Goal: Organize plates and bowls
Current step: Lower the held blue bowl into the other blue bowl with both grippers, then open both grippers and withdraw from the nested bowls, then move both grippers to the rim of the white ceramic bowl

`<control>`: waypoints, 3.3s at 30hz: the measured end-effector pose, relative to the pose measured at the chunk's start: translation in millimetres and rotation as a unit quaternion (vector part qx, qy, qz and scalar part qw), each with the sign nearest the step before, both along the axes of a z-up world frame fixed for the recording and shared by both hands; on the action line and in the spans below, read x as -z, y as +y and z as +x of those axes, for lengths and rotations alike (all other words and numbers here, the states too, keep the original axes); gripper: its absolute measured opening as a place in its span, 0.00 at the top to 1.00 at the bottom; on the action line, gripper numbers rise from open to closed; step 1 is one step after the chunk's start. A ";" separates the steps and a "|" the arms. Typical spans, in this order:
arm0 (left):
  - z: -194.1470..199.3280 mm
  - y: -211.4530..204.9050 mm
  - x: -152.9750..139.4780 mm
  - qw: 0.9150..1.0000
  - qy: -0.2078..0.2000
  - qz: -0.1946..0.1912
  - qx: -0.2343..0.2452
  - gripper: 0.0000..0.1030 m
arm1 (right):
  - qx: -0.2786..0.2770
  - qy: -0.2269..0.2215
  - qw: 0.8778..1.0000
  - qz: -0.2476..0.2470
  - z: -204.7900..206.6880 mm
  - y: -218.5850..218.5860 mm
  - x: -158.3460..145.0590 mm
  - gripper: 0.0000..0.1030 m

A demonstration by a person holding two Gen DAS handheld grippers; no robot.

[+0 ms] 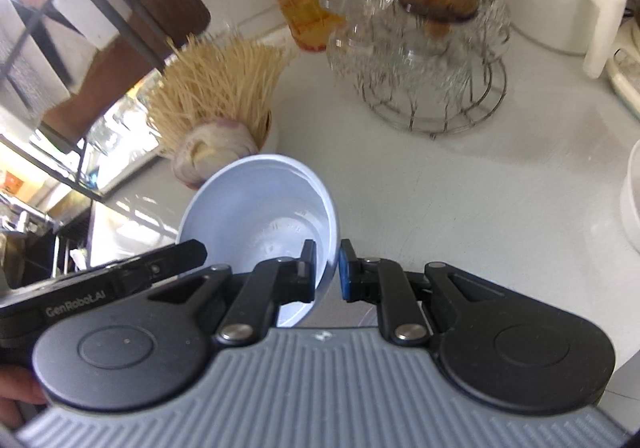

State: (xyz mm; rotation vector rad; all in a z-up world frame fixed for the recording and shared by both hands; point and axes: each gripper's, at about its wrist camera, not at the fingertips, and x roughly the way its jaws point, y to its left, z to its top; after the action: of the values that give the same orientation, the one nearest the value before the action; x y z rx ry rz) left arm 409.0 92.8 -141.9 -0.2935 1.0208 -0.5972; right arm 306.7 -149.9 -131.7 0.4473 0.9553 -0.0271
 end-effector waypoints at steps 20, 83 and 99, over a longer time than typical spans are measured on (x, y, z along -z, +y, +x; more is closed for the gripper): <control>-61.6 -32.8 -47.0 0.998 -0.034 -0.009 -0.043 0.88 | -0.022 -0.061 0.998 -0.001 -53.2 -29.1 -39.2 0.86; -121.8 -115.5 -56.7 0.996 -0.054 0.072 -0.021 0.79 | -0.009 -0.089 0.995 -0.044 -122.5 -83.7 -30.5 0.50; -153.6 -150.0 -86.1 0.994 -0.085 0.064 -0.018 0.73 | 0.015 -0.137 0.989 -0.060 -167.4 -125.6 -48.9 0.50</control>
State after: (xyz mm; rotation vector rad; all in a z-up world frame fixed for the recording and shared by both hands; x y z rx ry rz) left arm 255.4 -57.1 -55.8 -0.1456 0.8836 -0.5136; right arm 139.3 -275.5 -82.8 0.3444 0.6727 -0.0493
